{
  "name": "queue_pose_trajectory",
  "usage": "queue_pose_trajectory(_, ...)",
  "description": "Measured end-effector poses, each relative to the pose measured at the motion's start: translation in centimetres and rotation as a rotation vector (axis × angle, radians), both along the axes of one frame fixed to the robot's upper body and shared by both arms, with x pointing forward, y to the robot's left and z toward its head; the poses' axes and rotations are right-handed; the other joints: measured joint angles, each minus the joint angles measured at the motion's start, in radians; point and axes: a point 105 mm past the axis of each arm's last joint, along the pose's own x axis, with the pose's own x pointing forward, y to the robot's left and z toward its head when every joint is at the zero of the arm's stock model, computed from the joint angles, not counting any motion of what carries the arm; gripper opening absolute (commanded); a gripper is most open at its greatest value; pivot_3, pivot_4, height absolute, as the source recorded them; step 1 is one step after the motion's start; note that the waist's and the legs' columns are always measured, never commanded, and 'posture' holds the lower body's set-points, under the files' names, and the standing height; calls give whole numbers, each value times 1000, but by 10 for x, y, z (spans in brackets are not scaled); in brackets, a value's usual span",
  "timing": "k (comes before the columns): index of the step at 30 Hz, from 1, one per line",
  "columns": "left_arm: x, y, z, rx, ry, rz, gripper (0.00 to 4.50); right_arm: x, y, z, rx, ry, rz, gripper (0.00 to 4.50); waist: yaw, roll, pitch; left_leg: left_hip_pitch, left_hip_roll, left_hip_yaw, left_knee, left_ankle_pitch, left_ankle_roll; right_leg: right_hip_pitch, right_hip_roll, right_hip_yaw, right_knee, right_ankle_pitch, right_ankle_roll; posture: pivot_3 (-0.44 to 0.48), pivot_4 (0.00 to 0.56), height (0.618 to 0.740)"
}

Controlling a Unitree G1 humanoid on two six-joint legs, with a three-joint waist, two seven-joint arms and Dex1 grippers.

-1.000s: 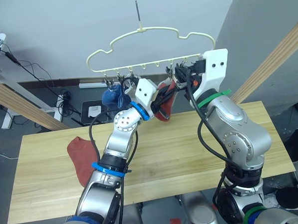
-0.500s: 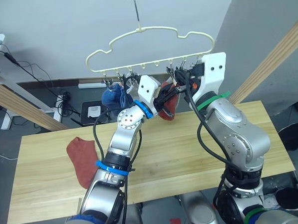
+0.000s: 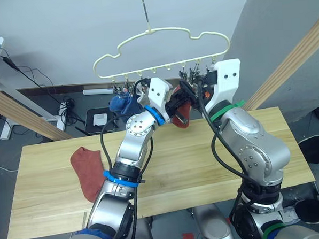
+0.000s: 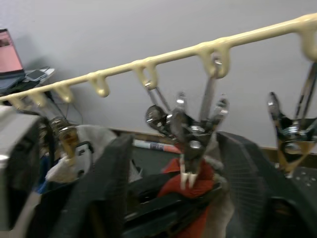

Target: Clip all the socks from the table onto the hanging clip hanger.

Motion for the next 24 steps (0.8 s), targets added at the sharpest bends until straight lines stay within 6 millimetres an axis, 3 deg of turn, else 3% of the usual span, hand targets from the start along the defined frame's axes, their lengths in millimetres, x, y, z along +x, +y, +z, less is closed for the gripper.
queue_pose_trajectory(4, 0, 2, -9, 65, 34, -27, 1748, -10, 1, -2, -59, -17, 33, 3326, 0, 0, 0, 0, 0, 0, 0, 0, 0, 0, 0, 0, 0, 0, 0, -357, 323, 732)
queue_pose_trajectory(7, -3, 8, -12, 115, 29, -51, 2624, -15, -8, -3, -123, -45, 12, 3326, 0, 0, 0, 0, 0, 0, 0, 0, 0, 0, 0, 0, 0, 0, 0, -358, 324, 732)
queue_pose_trajectory(14, -18, 25, -12, 216, -12, -158, 2624, -29, -28, -15, -202, -51, -15, 3326, -1, 0, 0, 0, 0, 0, 0, 0, 0, 0, 0, 0, 0, 0, 0, -360, 329, 732)
queue_pose_trajectory(21, -55, 39, 15, 158, 25, -400, 2624, -20, -46, -15, -206, -51, -110, 3326, -1, 0, 0, 1, 1, 0, 0, 0, 0, 0, 0, 0, 1, 0, 0, -352, 331, 732)
queue_pose_trajectory(24, -60, 47, 20, 173, 45, -422, 2655, -12, -46, -15, -193, -48, -125, 3157, -1, 0, 0, 1, 1, 0, 0, 0, 0, 0, 0, 0, 1, 0, 0, -336, 330, 732)
